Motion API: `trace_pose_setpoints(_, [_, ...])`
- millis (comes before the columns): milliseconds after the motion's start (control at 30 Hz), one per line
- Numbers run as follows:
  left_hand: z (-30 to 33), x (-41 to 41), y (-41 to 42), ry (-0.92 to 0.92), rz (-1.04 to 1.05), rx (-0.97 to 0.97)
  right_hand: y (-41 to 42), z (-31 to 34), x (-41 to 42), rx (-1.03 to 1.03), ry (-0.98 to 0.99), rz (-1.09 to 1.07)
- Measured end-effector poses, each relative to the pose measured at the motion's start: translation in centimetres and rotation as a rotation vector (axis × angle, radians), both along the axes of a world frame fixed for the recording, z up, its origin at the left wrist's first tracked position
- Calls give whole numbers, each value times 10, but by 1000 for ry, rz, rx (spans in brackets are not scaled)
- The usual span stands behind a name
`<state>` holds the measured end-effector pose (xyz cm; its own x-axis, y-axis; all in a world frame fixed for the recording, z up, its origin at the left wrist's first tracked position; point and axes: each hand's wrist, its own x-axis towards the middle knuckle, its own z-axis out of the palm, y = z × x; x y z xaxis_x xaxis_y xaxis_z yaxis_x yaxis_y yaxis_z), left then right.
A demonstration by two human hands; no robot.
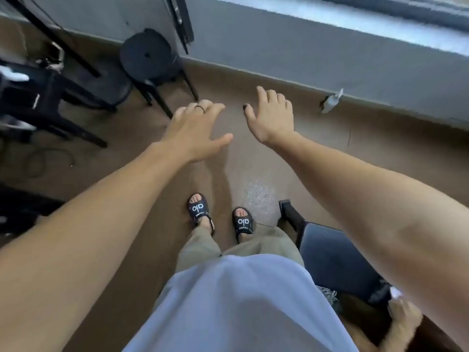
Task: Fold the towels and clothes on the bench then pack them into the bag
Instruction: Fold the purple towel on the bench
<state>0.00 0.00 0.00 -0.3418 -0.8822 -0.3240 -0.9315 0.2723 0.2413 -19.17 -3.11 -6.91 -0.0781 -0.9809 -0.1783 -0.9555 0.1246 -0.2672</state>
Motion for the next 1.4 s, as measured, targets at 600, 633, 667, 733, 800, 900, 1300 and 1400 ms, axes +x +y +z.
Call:
trace_pose_setpoints(600, [-41,185,271,-57,689,155,167,-9,248,217,63,756])
trace_pose_setpoints(633, [-40,200,295,-51,741,161,184,-6,270,210,62,800])
trace_pose_setpoints(667, [-38,216,320,-42,801,165,203,-3,292,199,65,838])
trace_pose_setpoints(733, [-34,246,371,-30,931,158,245,3,335,189,73,915])
trace_pose_setpoints(800, [-28,275,427,-22,1072,115,294,7,377,184,84,1016])
trace_pose_setpoints(900, [-20,306,514,-19,1255,69,368,9,436,175,95,1162])
trace_pose_setpoints(1300, [1,367,796,-89,1759,161,637,49,596,127,8,1592])
trace_pose_setpoints(1400, [4,382,835,-72,1851,147,686,61,627,162,-17,1700])
